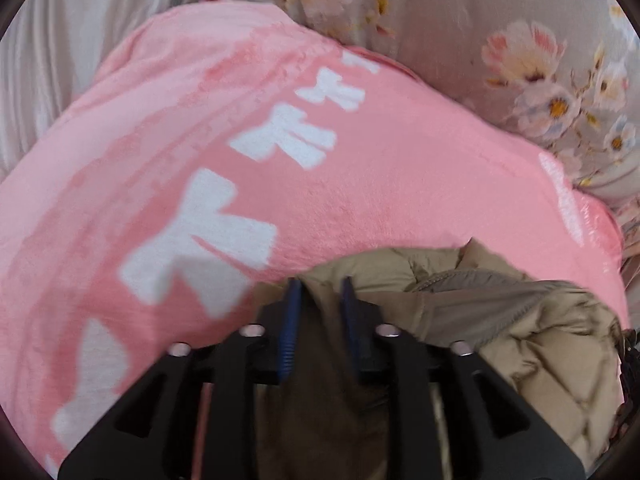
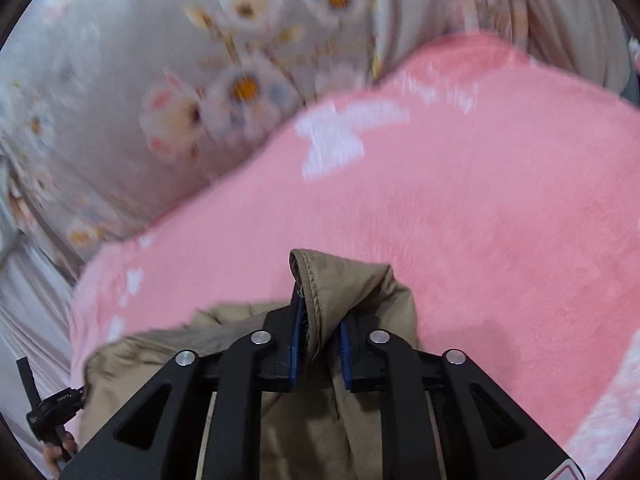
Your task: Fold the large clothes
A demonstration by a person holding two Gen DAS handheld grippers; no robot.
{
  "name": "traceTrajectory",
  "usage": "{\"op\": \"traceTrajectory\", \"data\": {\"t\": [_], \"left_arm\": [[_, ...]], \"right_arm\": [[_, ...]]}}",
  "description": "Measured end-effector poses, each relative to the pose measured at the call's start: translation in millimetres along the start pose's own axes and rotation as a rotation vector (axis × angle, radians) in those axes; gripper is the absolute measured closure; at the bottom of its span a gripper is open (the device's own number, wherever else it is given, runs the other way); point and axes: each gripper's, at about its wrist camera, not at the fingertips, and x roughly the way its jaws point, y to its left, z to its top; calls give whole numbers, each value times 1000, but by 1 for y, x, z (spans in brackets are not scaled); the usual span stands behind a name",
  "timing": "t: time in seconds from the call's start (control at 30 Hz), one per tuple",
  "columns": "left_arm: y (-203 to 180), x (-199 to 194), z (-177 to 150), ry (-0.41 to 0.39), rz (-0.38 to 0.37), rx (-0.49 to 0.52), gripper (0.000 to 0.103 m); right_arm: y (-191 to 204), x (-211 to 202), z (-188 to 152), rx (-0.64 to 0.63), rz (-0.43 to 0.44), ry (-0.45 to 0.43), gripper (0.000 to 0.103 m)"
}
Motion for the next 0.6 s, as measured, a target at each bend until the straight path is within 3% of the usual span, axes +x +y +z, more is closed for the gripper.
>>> {"op": "traceTrajectory", "data": {"t": [0.03, 0.07, 0.13, 0.2, 0.27, 0.3, 0.4, 0.5, 0.6], "left_arm": [[6, -21, 5, -56, 16, 0, 45], [10, -44, 10, -120, 27, 6, 34], [12, -77, 21, -198, 57, 29, 33], [6, -99, 34, -225, 71, 54, 33], [-11, -111, 41, -223, 30, 76, 33], [-20, -113, 41, -217, 17, 89, 33], [-63, -108, 34, -179, 2, 178, 33], [-111, -77, 19, -103, -14, 259, 33], [-144, -38, 3, -34, -7, 300, 34]], "right_arm": [[4, -20, 5, -25, 7, -51, 86], [9, -33, 8, -47, 2, -75, 85], [21, -50, 10, -98, -5, -107, 79], [35, -58, 11, -149, -10, -135, 66], [40, -59, 14, -149, -31, -173, 37], [39, -62, 17, -128, -44, -205, 35], [34, -77, 32, -31, -49, -251, 35], [69, -71, 28, -176, -73, -177, 57], [119, -33, -5, -396, -53, -9, 84]]}}
